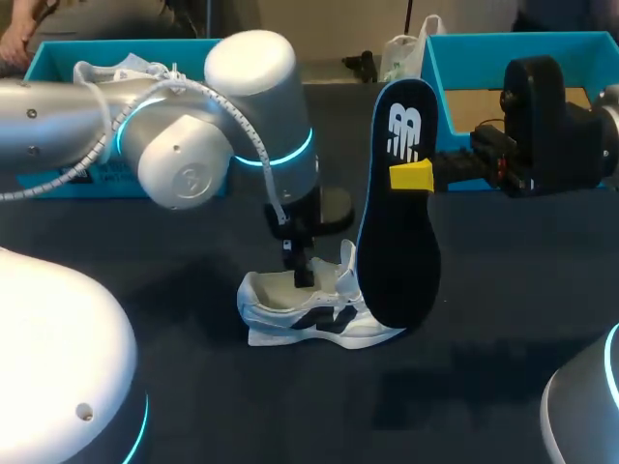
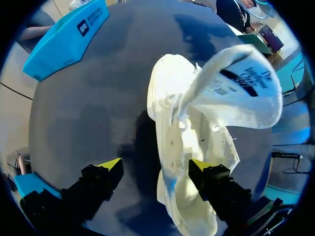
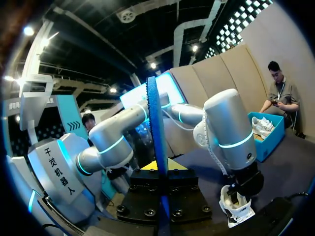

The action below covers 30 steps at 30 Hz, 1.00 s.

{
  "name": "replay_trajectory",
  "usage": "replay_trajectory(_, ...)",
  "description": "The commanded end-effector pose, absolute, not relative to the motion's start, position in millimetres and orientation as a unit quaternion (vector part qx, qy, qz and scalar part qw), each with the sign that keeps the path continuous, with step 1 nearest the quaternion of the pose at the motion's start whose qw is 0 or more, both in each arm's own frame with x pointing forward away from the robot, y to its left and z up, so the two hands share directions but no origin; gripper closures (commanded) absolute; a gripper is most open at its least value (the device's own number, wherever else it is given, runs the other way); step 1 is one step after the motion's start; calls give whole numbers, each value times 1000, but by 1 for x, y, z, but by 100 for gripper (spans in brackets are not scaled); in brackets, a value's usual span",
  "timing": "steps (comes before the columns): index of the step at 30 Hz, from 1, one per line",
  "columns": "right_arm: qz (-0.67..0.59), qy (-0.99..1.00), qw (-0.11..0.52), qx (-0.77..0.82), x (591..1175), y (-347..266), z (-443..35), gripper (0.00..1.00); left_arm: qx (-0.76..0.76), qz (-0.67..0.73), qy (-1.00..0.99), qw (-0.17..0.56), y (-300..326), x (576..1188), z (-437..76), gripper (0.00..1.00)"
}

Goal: Take the shoe out of the shoebox, open the shoe tongue, remove and reinsert the insole, then place the shoe into the shoebox

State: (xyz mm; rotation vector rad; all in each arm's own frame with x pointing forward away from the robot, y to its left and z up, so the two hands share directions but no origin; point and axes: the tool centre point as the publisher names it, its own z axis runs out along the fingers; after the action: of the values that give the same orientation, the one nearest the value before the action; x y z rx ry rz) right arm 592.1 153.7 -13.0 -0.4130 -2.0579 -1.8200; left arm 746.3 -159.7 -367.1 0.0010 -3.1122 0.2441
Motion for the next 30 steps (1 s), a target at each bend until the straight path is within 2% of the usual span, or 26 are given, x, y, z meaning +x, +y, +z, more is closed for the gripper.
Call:
replay_trajectory(1, -644, -729, 181, -146, 594, 156, -13, 100, 0, 79, -997, 17, -161, 749, -378, 19)
replay_trajectory(5, -644, -729, 181, -146, 594, 156, -13, 100, -4, 78, -997, 25, -159, 745, -383, 40)
replay_trajectory(12, -644, -729, 181, -146, 594, 156, -13, 100, -9, 79, -996, 32, -158, 741, -386, 42)
replay_trajectory(16, -644, -729, 181, -146, 594, 156, -13, 100, -10, 82, -996, 36, -158, 741, -387, 48)
replay_trajectory(18, -644, -729, 181, -146, 594, 156, -13, 100, -12, 82, -996, 38, -159, 741, -389, 60)
replay_trajectory(20, -644, -729, 181, -146, 594, 156, -13, 100, -17, 82, -996, 40, -159, 740, -389, 100)
replay_trajectory(30, -644, -729, 181, -146, 594, 156, -13, 100, -59, 92, -992, 61, -154, 739, -381, 100)
